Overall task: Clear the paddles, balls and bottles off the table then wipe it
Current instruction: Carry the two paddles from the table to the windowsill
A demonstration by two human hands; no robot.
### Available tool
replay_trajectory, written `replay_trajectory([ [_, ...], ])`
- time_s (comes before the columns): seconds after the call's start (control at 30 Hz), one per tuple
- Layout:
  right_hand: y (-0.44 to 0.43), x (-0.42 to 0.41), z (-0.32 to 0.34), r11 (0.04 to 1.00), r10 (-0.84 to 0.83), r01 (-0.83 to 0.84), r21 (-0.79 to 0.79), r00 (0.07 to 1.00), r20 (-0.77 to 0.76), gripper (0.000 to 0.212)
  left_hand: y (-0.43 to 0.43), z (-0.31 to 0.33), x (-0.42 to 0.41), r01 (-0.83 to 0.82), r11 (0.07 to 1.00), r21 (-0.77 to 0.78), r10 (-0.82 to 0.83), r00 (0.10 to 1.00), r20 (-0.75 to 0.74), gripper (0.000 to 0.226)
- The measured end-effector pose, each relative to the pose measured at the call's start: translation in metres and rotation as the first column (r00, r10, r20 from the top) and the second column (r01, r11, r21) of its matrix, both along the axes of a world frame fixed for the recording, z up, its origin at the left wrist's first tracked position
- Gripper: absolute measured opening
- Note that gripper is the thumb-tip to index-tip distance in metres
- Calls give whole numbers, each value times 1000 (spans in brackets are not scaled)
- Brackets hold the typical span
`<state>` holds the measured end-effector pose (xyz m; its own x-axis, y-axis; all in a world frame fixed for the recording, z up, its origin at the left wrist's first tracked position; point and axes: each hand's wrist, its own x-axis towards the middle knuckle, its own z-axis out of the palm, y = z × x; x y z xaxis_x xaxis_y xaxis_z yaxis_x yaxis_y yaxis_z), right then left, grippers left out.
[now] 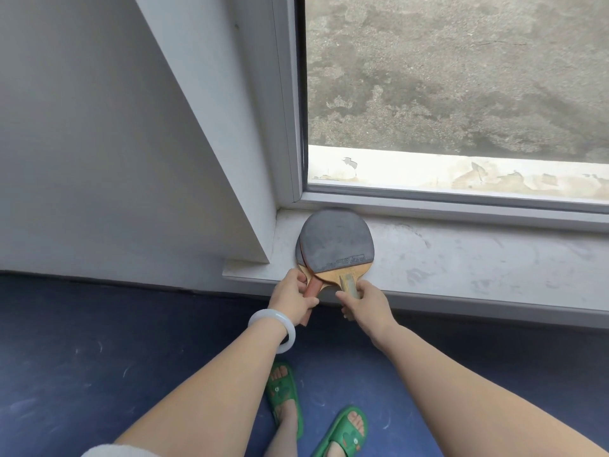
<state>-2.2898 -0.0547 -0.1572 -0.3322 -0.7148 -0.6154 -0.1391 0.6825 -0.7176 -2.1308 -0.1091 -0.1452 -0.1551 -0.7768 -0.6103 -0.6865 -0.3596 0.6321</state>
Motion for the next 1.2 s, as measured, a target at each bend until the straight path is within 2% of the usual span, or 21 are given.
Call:
replay_trajectory([
  [0.23,11,-10,20,995,71,-58,77,982,-172,22,5,17,5,50,998,-27,-49,997,53,35],
  [0.37,21,-19,38,996,63,-49,71,977,-206,20,15,33,2,88,993,-84,-80,992,94,27],
  [0.53,39,-31,55,997,63,-51,59,973,-223,17,36,55,-8,88,993,-82,-81,994,79,18],
  [0.8,86,-65,97,995,-87,94,19,968,-237,21,39,98,-58,334,927,-172,-311,939,145,27],
  [0.97,139,-105,125,949,-301,315,7,913,-275,27,47,122,-115,602,774,-195,-576,798,176,32],
  [1.07,180,-120,137,880,-459,476,-12,841,-288,24,64,136,-153,759,619,-203,-737,651,184,32],
  [1.2,246,-122,148,756,-630,655,-14,721,-289,23,103,144,-197,879,421,-225,-871,461,169,33],
])
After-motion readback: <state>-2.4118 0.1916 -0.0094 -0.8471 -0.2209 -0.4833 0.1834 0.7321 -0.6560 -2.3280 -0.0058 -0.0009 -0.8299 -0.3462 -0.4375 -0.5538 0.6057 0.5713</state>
